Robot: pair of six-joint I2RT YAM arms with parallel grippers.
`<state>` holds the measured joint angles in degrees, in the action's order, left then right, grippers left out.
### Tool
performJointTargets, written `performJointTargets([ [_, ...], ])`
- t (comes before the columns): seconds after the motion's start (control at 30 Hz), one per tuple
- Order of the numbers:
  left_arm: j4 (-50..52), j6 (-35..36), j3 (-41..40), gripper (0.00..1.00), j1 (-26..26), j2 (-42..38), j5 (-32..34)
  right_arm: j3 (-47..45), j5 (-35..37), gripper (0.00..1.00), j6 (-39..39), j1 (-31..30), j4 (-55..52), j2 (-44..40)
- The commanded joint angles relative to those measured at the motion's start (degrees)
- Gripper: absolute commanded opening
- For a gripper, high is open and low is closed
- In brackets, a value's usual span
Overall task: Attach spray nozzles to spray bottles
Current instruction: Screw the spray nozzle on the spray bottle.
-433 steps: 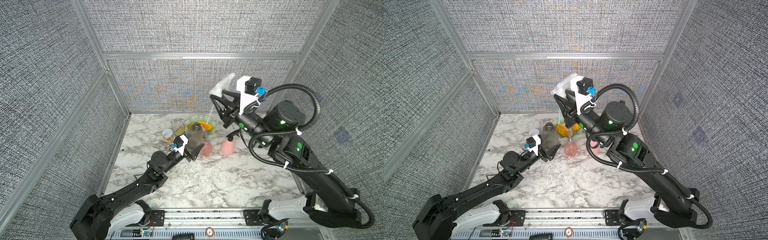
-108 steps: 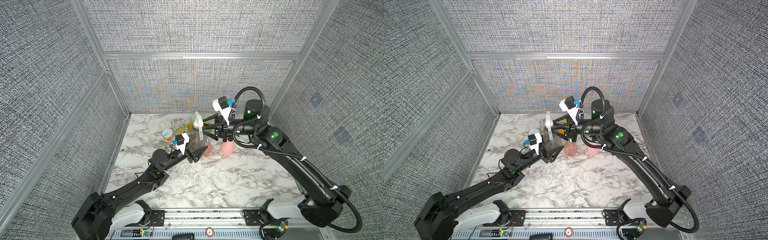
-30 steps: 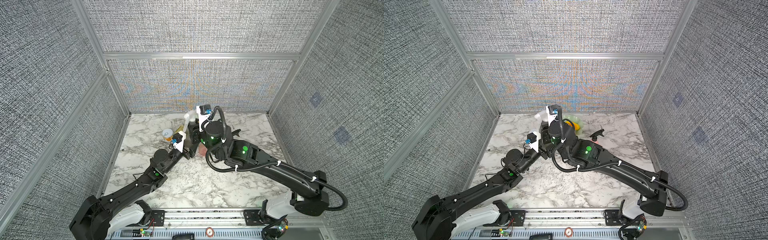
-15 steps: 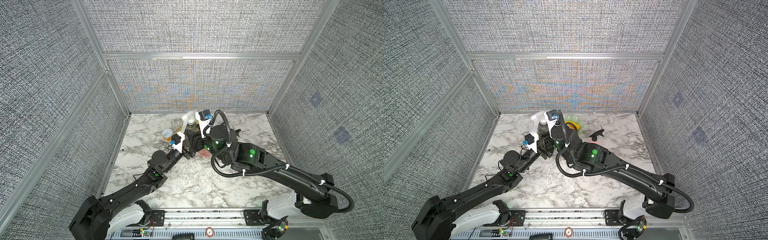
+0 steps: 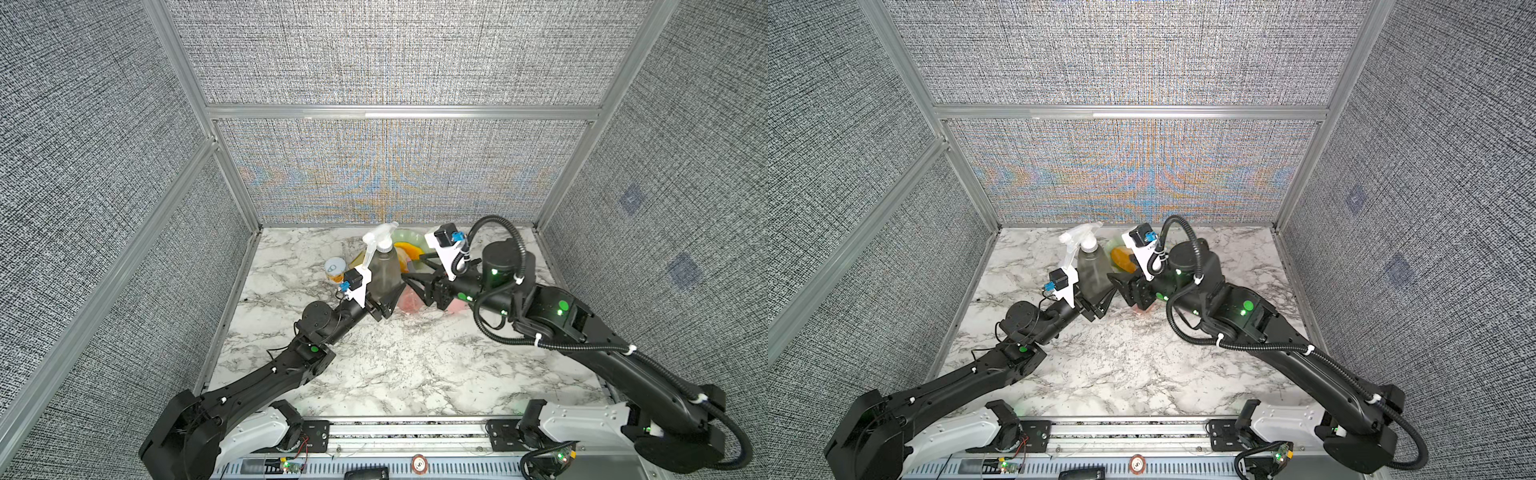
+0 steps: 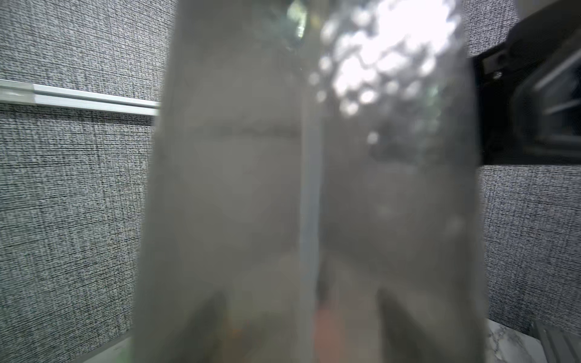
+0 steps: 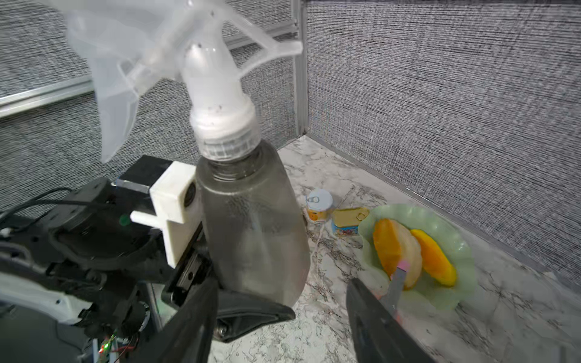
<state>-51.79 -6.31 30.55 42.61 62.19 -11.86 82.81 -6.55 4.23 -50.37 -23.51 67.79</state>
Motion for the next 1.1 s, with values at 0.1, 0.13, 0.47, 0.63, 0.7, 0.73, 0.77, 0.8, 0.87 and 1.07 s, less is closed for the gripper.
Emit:
performJointTargets([
  [0.1, -2.7, -3.5, 1.5, 0.48, 0.1, 0.7, -8.7, 2.9, -30.8, 0.73, -3.9, 7.6, 5.3, 2.8],
  [0.13, -2.9, -3.8, 1.6, 0.48, 0.0, 0.9, -9.6, 3.9, -31.8, 0.73, -4.3, 7.9, 5.2, 3.6],
  [0.47, -2.6, -5.3, 2.5, 0.48, 0.0, 1.6, -12.6, 9.7, -35.3, 0.72, -4.3, 8.6, 6.6, 8.7],
  [0.63, -2.5, -5.6, 2.7, 0.48, 0.0, 1.9, -13.3, 11.0, -34.6, 0.7, -3.8, 9.2, 7.3, 9.8],
  [0.7, -2.5, -5.6, 2.7, 0.48, 0.0, 1.9, -13.3, 11.5, -34.9, 0.69, -3.8, 9.4, 7.3, 10.4],
  [0.73, -2.4, -5.6, 2.7, 0.48, 0.0, 1.7, -13.3, 11.7, -35.0, 0.69, -3.8, 9.6, 7.3, 10.6],
  [0.77, -2.4, -5.6, 2.7, 0.48, 0.0, 1.7, -13.3, 11.8, -35.2, 0.68, -3.7, 9.6, 7.5, 10.8],
  [0.8, -2.4, -5.6, 2.7, 0.48, 0.0, 1.7, -13.3, 11.9, -35.4, 0.67, -3.5, 9.5, 7.7, 11.0],
  [0.87, -2.4, -5.6, 2.8, 0.48, 0.0, 1.8, -13.3, 12.3, -36.1, 0.63, -3.2, 9.6, 7.8, 11.6],
  [1.07, -2.0, -5.3, 2.9, 0.48, 0.0, 2.0, -13.2, 11.7, -36.3, 0.49, -1.8, 9.5, 9.8, 12.1],
])
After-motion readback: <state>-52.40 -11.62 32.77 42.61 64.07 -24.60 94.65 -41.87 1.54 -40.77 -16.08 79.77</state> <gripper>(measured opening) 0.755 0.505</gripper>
